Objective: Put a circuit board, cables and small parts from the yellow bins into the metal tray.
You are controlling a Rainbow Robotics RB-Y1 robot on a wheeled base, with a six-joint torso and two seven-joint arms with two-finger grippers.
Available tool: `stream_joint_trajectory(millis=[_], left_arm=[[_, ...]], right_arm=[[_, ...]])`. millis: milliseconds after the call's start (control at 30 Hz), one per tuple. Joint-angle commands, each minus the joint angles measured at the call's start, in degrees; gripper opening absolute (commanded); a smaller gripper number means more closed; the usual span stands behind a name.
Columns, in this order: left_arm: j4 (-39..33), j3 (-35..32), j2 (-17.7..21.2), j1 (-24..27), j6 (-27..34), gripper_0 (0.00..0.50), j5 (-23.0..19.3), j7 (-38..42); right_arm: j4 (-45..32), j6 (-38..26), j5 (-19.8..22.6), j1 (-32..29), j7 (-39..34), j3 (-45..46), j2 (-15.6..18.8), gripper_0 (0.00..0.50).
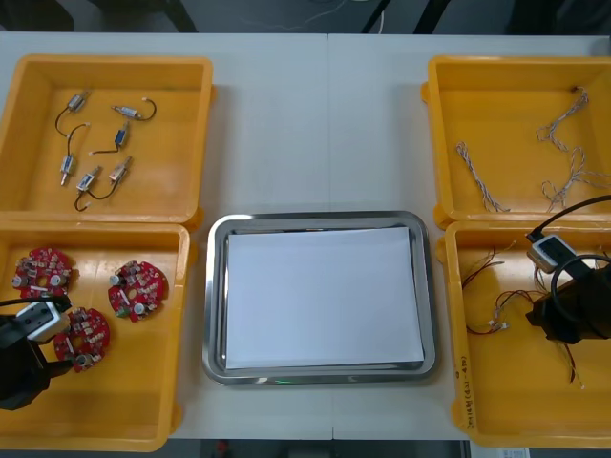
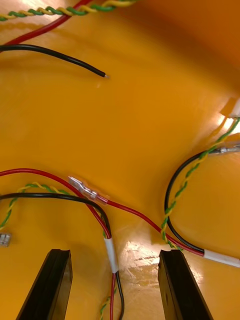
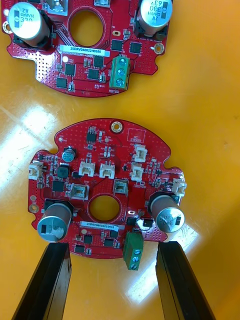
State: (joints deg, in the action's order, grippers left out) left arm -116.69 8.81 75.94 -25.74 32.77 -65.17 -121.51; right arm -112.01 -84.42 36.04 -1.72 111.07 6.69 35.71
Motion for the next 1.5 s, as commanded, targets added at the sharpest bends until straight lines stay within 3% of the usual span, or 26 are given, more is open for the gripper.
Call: stream_joint_trajectory(millis=[33,1067,1233,1500], left_arm=[[0.9,2.9,2.7,2.5,-1.8,0.5,1.0,-5.1],[2.1,5.3,2.7,4.2,-3.1,0.5,2.0,-5.3],[3.1,8.2,2.6,7.2,-3.1,0.5,1.9,-5.3],[3.3,8.6,2.5,7.7,-3.1,0.5,2.1,-5.3]], right_arm=[[-0.3,1.4,-0.5,0.6,-3.0,-1.9,-0.6,0.5],[-0.3,3.6,-1.9,-2.8,-6.5,-2.0,-1.6,0.5],[-0.3,4.0,-1.8,-3.0,-6.9,-2.1,-1.6,0.5],[-0.3,4.3,-1.7,-3.4,-7.3,-2.2,-1.7,0.5]])
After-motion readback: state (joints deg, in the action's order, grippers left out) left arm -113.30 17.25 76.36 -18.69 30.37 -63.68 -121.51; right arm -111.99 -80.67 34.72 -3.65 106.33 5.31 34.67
